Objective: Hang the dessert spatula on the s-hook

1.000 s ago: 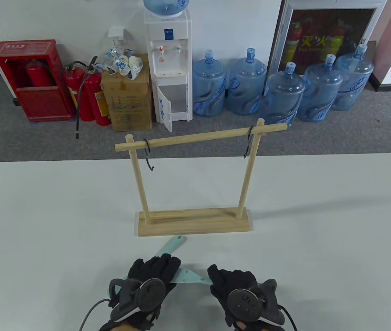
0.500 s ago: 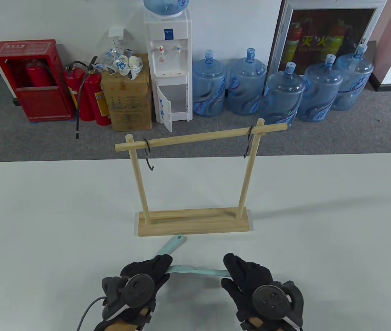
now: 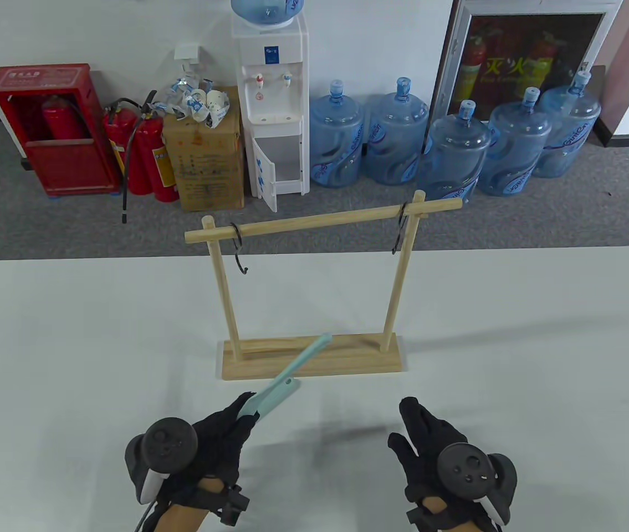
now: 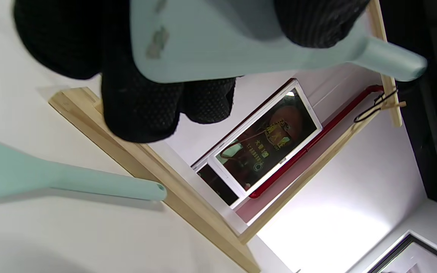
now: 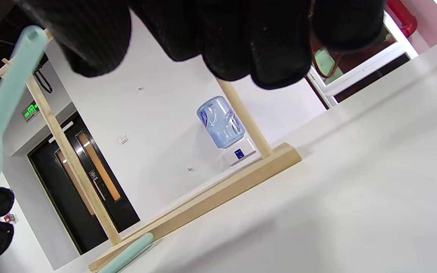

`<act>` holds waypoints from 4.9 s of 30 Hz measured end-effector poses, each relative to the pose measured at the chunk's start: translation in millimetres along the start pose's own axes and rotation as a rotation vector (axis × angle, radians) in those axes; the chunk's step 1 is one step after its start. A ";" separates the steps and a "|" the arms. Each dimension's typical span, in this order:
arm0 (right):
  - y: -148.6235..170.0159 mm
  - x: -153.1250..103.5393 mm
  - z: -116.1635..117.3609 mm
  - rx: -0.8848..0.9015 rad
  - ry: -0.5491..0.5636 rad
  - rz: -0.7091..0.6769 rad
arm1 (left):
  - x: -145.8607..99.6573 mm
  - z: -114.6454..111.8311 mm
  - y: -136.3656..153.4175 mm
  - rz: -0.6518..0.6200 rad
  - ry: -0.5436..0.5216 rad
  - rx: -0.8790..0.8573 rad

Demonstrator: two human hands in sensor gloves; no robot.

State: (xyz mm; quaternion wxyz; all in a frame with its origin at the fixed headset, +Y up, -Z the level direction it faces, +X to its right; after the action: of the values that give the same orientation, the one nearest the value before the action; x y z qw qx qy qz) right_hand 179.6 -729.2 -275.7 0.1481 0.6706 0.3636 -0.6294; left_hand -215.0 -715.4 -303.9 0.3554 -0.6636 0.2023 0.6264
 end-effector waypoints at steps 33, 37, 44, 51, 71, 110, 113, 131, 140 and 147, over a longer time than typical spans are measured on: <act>11.6 1.3 -3.5 0.050 -0.015 0.042 | 21.1 15.9 42.9 0.230 0.074 -0.580; 11.3 1.1 -3.6 0.053 -0.016 0.041 | 24.6 6.8 42.6 0.263 0.158 -0.554; 10.5 1.0 -2.3 0.064 -0.024 0.033 | 37.0 -13.2 42.0 0.448 0.315 -0.412; 10.2 0.6 -0.6 0.073 -0.036 0.033 | 54.6 -36.2 45.6 0.534 0.334 -0.384; 8.1 -0.4 2.6 0.071 -0.053 0.034 | 50.9 -31.8 44.2 0.480 0.198 -0.454; 5.8 -0.7 13.1 0.038 -0.110 0.053 | -10.9 -40.1 73.8 0.431 0.413 0.671; 6.0 -0.9 14.1 0.032 -0.115 0.057 | -8.6 -40.8 68.2 0.416 0.390 0.702; 7.2 -0.5 16.8 0.015 -0.140 0.082 | -2.1 -25.4 63.5 0.448 0.317 0.585; 8.9 1.0 24.4 0.027 -0.164 0.101 | 0.2 -22.4 61.2 0.379 0.267 0.413; 5.2 2.1 28.0 0.078 -0.161 0.105 | -4.6 -5.9 55.0 0.331 0.040 0.129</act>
State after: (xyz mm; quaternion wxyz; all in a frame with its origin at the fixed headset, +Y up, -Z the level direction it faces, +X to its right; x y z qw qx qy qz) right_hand 162.4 -750.5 -283.6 0.1832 0.6414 0.2899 -0.6863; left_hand -250.9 -757.1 -311.6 0.2851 -0.6094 0.3558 0.6486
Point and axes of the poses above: the tracker on the back of each hand, its own y axis roughly to the little-finger side, its own x axis roughly from the wrist to the fingertips, z = x × y, the point moved 3 cm from there along x, roughly from the wrist to the fingertips, and after that the axes turned 10 degrees about x, right-handed, at the moved point
